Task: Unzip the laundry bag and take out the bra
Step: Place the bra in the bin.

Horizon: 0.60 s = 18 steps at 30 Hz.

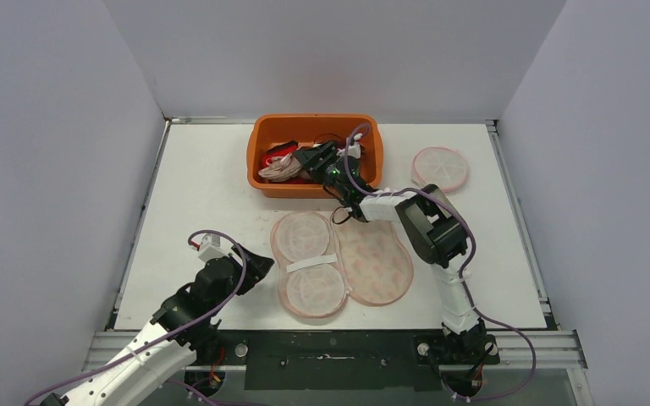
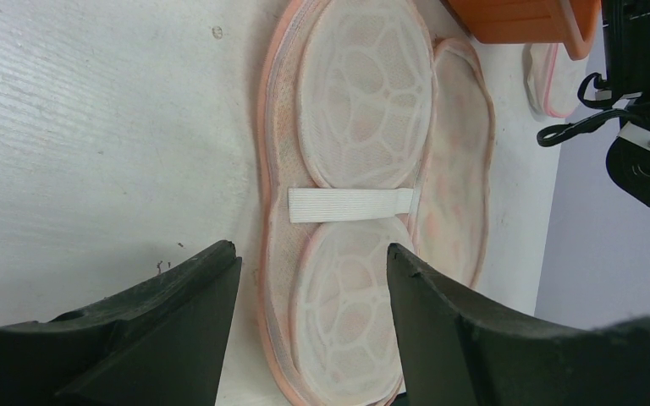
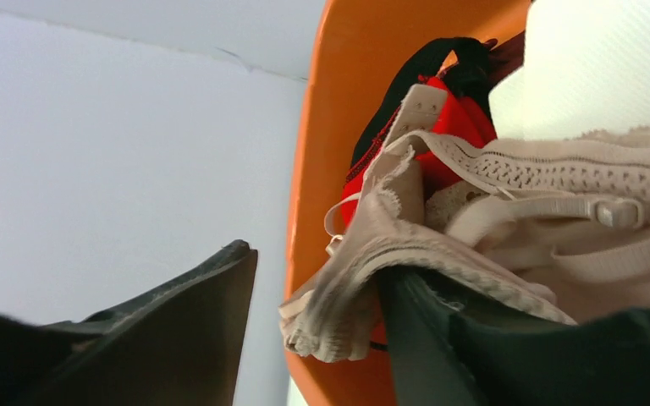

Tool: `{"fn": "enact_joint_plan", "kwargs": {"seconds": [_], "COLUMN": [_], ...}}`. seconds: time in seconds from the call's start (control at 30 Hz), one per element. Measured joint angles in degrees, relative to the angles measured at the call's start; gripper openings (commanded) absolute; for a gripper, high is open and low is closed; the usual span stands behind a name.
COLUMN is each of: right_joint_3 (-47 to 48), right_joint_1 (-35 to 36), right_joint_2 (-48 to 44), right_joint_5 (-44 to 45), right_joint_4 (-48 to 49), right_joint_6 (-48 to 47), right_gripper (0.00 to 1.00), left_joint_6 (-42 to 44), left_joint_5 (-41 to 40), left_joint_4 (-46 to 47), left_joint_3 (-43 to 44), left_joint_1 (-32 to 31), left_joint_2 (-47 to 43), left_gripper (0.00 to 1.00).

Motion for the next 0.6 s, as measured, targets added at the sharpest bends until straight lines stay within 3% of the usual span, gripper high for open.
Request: {"fn": "enact_joint_plan", "kwargs": {"seconds": [0.13, 0.37, 0.6], "right_joint_3": [0.24, 0.20, 0.20], "right_joint_1": [0.46, 1.40, 1.79], "right_joint_2": [-1.09, -10.75, -18.73], "right_joint_5": [-0.63, 0.17, 2.29], "right_joint_4": [-3.50, -20.06, -32.17], "right_joint_6": [-2.47, -11.02, -20.20], "right_gripper": [0.73, 0.90, 0.91], "left_joint_6": [0.02, 0.11, 0.61], "left_joint_5": [-0.02, -0.28, -1.03], "left_joint_4": [0.00, 0.61, 1.90], "left_joint_3": [0.00, -0.02, 0.04], "left_joint_1": [0.00, 0.00, 0.00], "left_joint_2": [0.00, 0.63, 3.58], "left_gripper": [0.62, 0.62, 0.62]}}
